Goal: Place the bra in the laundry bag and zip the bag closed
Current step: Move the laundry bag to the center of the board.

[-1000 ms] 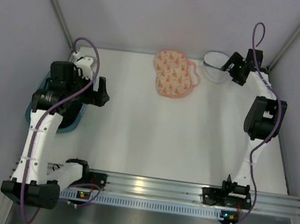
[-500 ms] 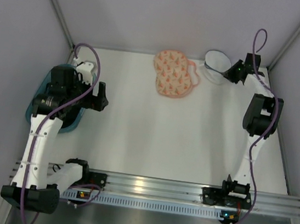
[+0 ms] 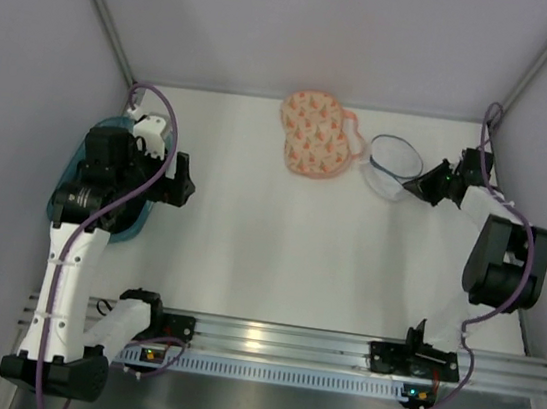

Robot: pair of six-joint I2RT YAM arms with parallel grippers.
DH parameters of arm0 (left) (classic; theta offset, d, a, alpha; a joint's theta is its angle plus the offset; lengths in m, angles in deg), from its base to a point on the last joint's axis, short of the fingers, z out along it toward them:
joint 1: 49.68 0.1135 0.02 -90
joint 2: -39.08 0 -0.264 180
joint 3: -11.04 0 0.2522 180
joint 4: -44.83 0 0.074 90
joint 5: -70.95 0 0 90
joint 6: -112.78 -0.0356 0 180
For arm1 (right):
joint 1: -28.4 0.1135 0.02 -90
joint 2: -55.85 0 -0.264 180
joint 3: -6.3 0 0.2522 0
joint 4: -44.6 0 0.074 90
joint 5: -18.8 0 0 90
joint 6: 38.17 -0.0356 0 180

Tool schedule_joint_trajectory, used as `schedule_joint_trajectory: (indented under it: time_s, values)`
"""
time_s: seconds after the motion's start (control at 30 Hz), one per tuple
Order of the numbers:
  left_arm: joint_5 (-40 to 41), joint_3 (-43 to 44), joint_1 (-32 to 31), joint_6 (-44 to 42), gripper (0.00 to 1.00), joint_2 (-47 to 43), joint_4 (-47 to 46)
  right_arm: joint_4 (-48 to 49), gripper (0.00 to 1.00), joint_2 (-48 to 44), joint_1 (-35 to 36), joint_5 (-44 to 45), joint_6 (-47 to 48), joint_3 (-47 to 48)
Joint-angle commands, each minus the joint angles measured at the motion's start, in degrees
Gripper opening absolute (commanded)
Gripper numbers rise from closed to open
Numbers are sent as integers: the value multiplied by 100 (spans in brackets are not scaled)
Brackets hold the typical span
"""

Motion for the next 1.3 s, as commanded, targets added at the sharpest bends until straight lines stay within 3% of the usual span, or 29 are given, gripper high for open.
schedule_joint_trajectory:
  time_s: [0.0, 0.13, 0.2, 0.43, 0.63, 0.67, 0.7, 0.73, 0.83, 0.93, 1.1, 1.17, 1.27]
  values:
    - [-124, -76, 7, -42, 99, -164, -54, 405, 0, -1191, 40, -472, -231, -834]
    - [-185, -155, -1, -25, 99, -244, -62, 582, 0, -2529, 83, 55, -171, -2170]
    - [-177, -155, 7, -16, 99, -305, -54, 267, 0, -2933, 154, -23, 118, -2339]
    - [-238, -129, 7, 116, 99, -296, -62, -411, 0, -3532, 531, -603, 287, -2725]
    - [-291, -67, 7, 248, 99, -200, -62, -271, 7, -4104, 1523, -560, -327, -3366]
    - [-299, -50, 7, 256, 99, -174, -62, -193, 37, -4165, 1595, -716, -467, -3472]
    - [-308, -41, 7, 256, 99, -165, -62, 78, 59, -4253, 1656, -848, -765, -3691]
    - [-317, -41, 7, 274, 99, -156, -62, 211, 74, -4315, 1753, -980, -898, -3772]
    - [-369, -76, 7, 257, 99, -147, -54, 275, 74, -4499, 2007, -1210, -786, -3571]
    - [-474, -155, 7, 186, 99, -173, -54, -154, 73, -4500, 2166, -1271, -32, -2887]
    - [-870, -199, 7, -68, 99, -217, -45, -2078, 75, -3587, 2176, -1842, 3042, -764]
    - [-993, -164, 7, -139, 99, -226, -53, -2990, 68, -3280, 2176, -1922, 4243, -233]
    - [-1011, -155, 7, -139, 99, -165, -54, -3329, 59, -2769, 2193, -1319, 5135, 419]
